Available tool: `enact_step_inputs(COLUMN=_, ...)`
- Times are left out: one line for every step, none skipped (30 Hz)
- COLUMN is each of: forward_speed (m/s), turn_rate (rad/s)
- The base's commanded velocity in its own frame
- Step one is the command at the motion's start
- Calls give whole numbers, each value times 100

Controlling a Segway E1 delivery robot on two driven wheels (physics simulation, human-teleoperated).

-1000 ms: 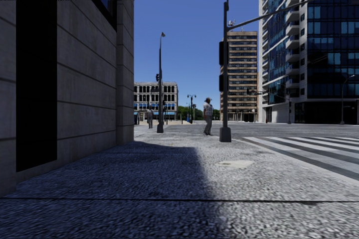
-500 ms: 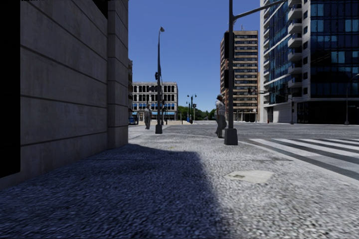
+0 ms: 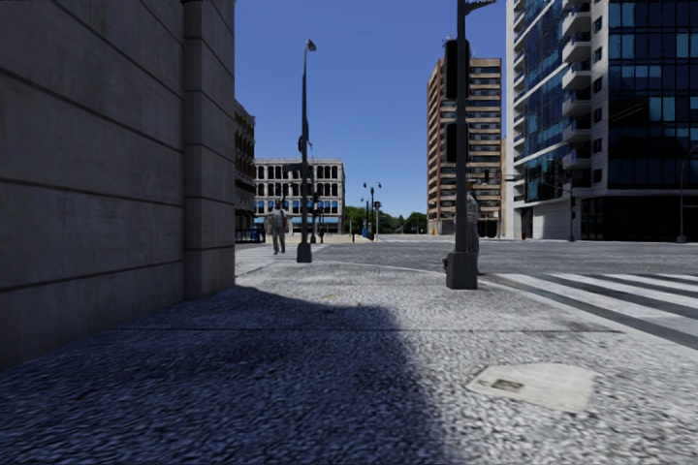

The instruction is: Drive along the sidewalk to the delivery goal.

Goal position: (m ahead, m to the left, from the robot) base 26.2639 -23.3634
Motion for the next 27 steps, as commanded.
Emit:
enact_step_inputs(forward_speed=147, turn_rate=-31)
enact_step_inputs(forward_speed=147, turn_rate=-32)
enact_step_inputs(forward_speed=147, turn_rate=-32)
enact_step_inputs(forward_speed=147, turn_rate=-35)
enact_step_inputs(forward_speed=147, turn_rate=-40)
enact_step_inputs(forward_speed=147, turn_rate=-45)
enact_step_inputs(forward_speed=147, turn_rate=-49)
enact_step_inputs(forward_speed=147, turn_rate=-56)
enact_step_inputs(forward_speed=147, turn_rate=-56)
enact_step_inputs(forward_speed=147, turn_rate=-70)
enact_step_inputs(forward_speed=147, turn_rate=-77)
enact_step_inputs(forward_speed=147, turn_rate=-79)
enact_step_inputs(forward_speed=147, turn_rate=-80)
enact_step_inputs(forward_speed=147, turn_rate=-80)
enact_step_inputs(forward_speed=147, turn_rate=-80)
enact_step_inputs(forward_speed=147, turn_rate=-80)
enact_step_inputs(forward_speed=147, turn_rate=-80)
enact_step_inputs(forward_speed=147, turn_rate=-80)
enact_step_inputs(forward_speed=147, turn_rate=-80)
enact_step_inputs(forward_speed=147, turn_rate=-80)
enact_step_inputs(forward_speed=147, turn_rate=-80)
enact_step_inputs(forward_speed=147, turn_rate=-80)
enact_step_inputs(forward_speed=147, turn_rate=-80)
enact_step_inputs(forward_speed=147, turn_rate=-80)
enact_step_inputs(forward_speed=147, turn_rate=-80)
enact_step_inputs(forward_speed=147, turn_rate=-80)
enact_step_inputs(forward_speed=147, turn_rate=-80)
